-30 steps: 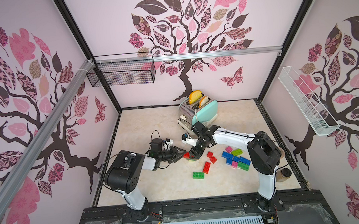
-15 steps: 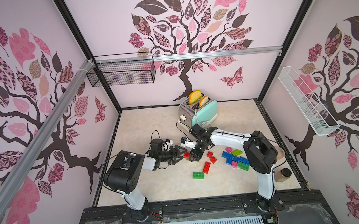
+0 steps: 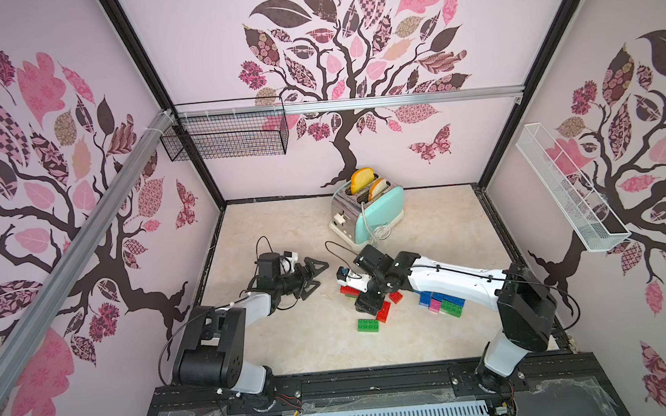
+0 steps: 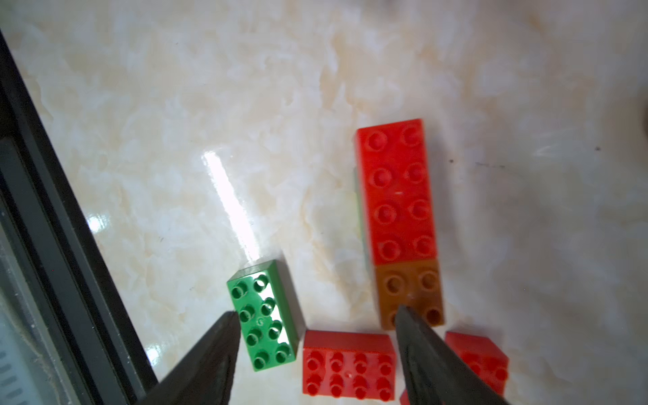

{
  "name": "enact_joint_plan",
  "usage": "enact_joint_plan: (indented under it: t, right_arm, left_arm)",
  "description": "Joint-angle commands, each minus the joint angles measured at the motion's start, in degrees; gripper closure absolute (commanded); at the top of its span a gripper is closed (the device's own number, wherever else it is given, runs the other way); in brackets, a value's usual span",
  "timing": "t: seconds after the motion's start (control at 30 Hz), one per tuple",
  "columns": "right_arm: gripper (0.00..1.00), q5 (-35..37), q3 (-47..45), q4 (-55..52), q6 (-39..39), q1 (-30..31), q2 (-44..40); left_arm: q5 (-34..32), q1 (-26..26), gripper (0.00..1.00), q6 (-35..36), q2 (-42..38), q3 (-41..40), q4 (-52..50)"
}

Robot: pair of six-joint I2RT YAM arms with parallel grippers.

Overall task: Assemble a heart with lego
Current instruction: Pick up the lego brick from the center of the board.

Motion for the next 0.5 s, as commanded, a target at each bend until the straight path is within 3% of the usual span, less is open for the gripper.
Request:
enact_joint_plan:
  t: [0.0, 0.47]
  right_arm:
    - [0.27, 1.6, -2.4, -0.6, 2.0, 3.2, -2.2]
    - [0.27, 3.0, -2.4, 1.1, 0.9, 5.0, 6.7]
  left_arm:
    - [-0.3, 2.4, 0.03, 3.0, -2.7, 0.8, -6.6]
    - [1.0, 4.3, 0.03, 3.9, -5.4, -0.6, -7.8]
